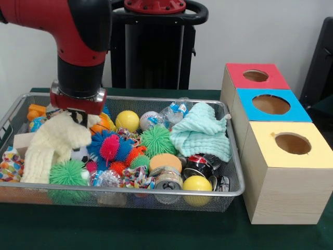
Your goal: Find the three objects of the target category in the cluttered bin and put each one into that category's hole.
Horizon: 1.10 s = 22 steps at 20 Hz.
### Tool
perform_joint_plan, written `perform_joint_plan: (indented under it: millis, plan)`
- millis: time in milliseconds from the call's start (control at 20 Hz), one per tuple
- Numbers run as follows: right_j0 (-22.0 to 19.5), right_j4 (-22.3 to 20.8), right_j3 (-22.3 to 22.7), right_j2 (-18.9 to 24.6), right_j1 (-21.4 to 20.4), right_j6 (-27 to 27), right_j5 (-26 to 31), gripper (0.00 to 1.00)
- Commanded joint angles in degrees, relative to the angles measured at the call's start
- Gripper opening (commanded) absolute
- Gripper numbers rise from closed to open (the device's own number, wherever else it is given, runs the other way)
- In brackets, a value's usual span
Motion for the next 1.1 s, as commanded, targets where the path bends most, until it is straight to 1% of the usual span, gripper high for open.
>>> perform_joint_plan:
  millis: [50, 400, 500, 600, 650, 750, 800, 900, 950, 1100]
  plan:
    - [2.84, 4.43, -11.40, -0.04, 5.46, 8.75, 8.15, 0.00]
    - [5.33, 6.74, -15.58, -2.20, 7.56, 10.35, 8.47, 0.00]
    - [5.52, 7.33, -15.64, -2.68, 7.84, 10.09, 8.18, 0.00]
    - [5.46, 7.43, -14.38, -3.06, 7.94, 9.41, 6.85, 0.00]
    - [5.20, 7.28, -12.95, -3.23, 7.96, 9.11, 5.28, 0.00]
    - [3.87, 7.23, -8.85, -3.13, 7.42, 9.03, 0.24, 0.00]
    - [3.39, 7.16, -7.64, -3.08, 7.22, 8.54, -0.80, 0.00]
    - [3.26, 6.87, -6.77, -3.31, 7.06, 8.21, -2.02, 0.00]
    - [3.19, 6.72, -6.34, -3.42, 6.98, 8.04, -2.62, 1.00]
    - [3.10, 6.98, -6.21, -3.57, 6.95, 7.32, -1.29, 1.00]
